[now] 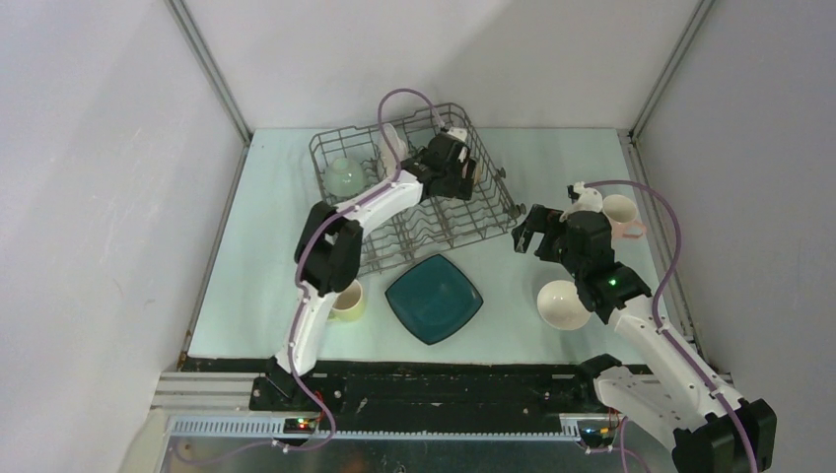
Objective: Load the mixed dishes into the dish rack
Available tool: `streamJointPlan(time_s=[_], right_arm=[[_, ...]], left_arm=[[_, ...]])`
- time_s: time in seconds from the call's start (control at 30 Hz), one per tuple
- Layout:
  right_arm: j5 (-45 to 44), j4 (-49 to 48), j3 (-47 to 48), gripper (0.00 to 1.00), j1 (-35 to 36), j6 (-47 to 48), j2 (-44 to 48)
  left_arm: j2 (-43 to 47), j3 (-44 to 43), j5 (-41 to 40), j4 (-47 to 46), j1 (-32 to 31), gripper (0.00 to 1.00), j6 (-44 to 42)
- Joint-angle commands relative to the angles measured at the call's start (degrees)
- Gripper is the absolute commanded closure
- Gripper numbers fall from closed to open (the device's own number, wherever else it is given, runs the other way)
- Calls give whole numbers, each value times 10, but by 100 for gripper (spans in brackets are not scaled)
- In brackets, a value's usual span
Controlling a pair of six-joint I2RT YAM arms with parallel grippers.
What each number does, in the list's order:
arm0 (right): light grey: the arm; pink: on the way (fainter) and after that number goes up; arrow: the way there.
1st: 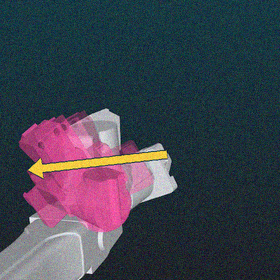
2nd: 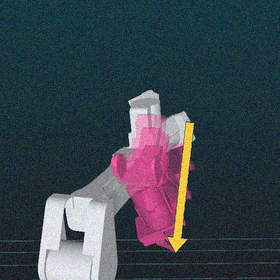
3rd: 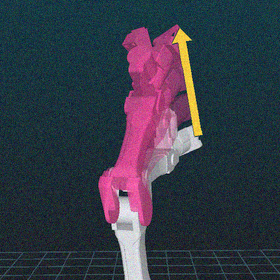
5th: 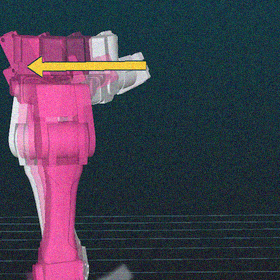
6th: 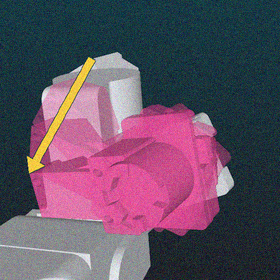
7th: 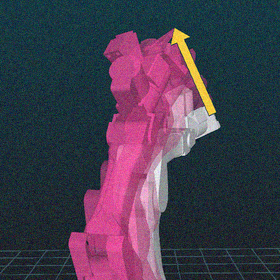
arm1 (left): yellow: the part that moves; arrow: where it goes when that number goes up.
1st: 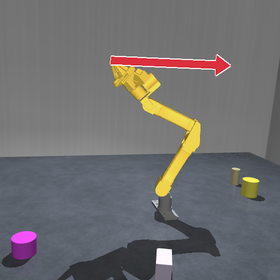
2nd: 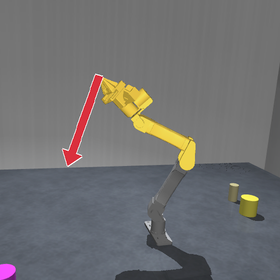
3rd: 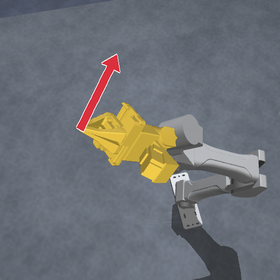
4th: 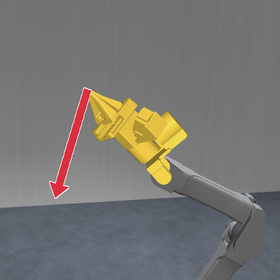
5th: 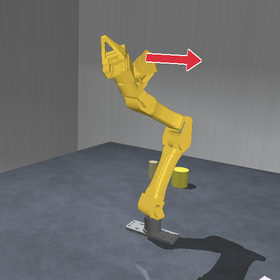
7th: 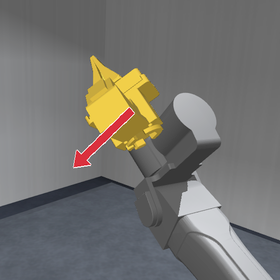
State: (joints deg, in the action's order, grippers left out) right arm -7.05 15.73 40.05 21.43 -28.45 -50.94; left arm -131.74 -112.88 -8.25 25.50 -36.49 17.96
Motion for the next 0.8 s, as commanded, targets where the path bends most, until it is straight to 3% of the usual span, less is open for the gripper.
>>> streamJointPlan(time_s=[0.0,0.07,0.27,0.6,0.77], right_arm=[[4,-9,2,1,-3,9,8],[-1,1,2,1,-4,4,7],[1,33,3,1,-11,-7,21],[-8,65,4,1,-15,-25,64],[-34,85,4,1,-16,-39,70]], left_arm=[[114,38,26,-60,4,12,-42],[166,98,45,-107,4,2,-44],[346,318,75,-279,4,0,-25],[612,536,42,-263,4,0,-1],[731,613,19,-201,4,0,7]])
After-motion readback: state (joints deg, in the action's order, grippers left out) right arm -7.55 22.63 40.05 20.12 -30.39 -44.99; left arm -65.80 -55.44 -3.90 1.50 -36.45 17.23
